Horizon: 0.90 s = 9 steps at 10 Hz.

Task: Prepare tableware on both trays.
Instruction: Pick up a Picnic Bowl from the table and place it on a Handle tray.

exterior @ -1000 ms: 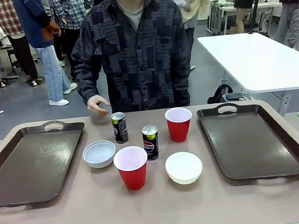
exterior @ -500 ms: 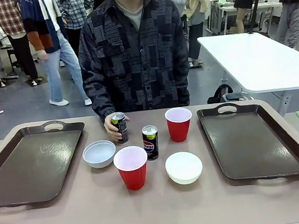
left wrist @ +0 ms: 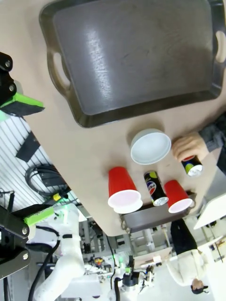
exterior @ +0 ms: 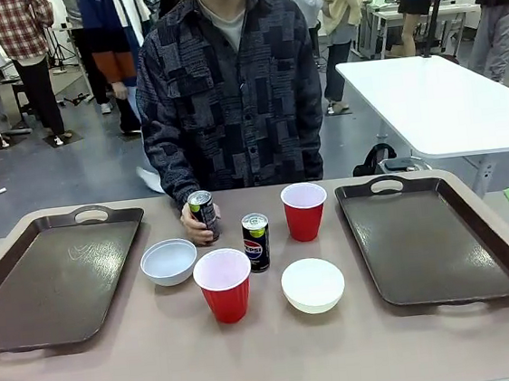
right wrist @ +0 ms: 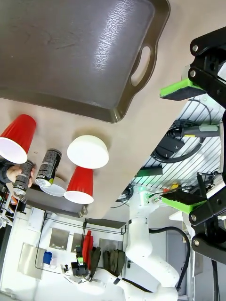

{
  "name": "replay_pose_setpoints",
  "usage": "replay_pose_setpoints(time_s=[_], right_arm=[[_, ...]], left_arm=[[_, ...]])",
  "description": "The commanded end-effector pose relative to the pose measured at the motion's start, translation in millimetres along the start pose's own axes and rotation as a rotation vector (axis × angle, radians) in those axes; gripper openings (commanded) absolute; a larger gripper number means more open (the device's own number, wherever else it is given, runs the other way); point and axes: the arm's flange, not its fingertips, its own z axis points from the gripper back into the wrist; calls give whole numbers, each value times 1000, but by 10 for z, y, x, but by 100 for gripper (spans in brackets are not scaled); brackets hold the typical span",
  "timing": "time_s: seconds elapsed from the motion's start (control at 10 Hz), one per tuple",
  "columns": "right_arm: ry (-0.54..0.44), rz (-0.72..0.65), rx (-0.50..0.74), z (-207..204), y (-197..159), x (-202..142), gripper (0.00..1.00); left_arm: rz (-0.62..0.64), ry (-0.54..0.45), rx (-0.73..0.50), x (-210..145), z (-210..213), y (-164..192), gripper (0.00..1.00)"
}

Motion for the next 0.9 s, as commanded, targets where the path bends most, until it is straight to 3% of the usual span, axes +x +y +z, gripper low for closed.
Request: replay_pose_setpoints(time_s=[0.0, 0.4, 0.8], right_arm=[[50, 8, -143, -132, 227, 38, 100], [288, 17, -646, -1345, 1079, 366, 100], [316, 4, -920, -2785, 1390, 340, 100]], left_arm=[[14, -6, -17, 10, 10, -11, 100], [14, -6, -17, 10, 10, -11, 100], [14, -6, -17, 10, 10, -11, 100]])
